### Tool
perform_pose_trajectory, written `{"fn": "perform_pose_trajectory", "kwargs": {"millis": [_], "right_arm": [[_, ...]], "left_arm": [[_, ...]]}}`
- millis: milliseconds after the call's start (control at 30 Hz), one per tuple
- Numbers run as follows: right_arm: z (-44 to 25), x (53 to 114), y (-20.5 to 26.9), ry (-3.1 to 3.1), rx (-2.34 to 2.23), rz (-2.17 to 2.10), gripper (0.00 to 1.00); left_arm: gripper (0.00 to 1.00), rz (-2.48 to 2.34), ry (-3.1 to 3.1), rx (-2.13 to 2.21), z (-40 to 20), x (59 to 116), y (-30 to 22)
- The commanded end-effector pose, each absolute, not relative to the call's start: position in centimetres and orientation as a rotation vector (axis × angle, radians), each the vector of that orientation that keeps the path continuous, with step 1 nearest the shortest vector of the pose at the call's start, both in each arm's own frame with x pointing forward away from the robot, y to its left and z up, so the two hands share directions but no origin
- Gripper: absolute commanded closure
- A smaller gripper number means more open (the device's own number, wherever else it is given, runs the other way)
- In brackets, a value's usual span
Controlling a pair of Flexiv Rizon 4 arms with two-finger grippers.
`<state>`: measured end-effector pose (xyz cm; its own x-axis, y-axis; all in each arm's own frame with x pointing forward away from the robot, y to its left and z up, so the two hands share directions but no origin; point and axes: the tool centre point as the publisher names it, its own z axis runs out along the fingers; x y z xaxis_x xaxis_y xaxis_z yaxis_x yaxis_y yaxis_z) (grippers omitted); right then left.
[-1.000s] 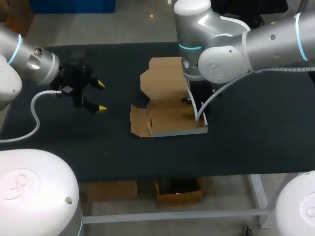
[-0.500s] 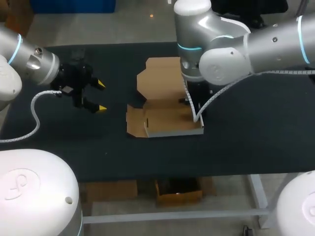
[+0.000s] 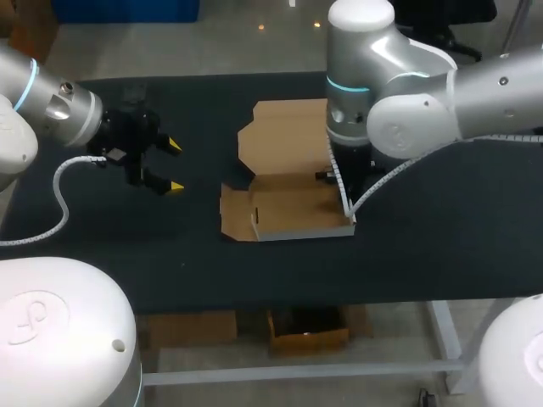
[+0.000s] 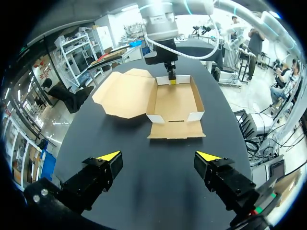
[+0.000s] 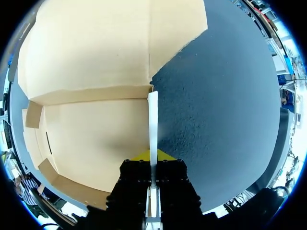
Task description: Assemble the packaging by folding the flat box into shape, placing the metal phone stand inside, and closing the box properly
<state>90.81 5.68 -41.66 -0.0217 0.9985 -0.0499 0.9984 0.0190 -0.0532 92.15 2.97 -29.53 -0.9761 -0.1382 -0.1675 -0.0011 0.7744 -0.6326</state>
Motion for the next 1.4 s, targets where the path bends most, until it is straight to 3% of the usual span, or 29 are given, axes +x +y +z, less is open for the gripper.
{"fn": "perform_pose_trajectory", "kwargs": {"millis": [33,1400], "right_arm": [[-41.63,90.72,5.61,-2.24,-2.195,0.103,1.0],[-42.02,90.76,5.38,-2.176,-2.216,0.053,1.0]], "left_arm": [[0.0,-0.983,2.766,-0.109,-29.48,92.17,3.0],[0.0,-0.983,2.766,-0.109,-29.48,92.17,3.0]]}}
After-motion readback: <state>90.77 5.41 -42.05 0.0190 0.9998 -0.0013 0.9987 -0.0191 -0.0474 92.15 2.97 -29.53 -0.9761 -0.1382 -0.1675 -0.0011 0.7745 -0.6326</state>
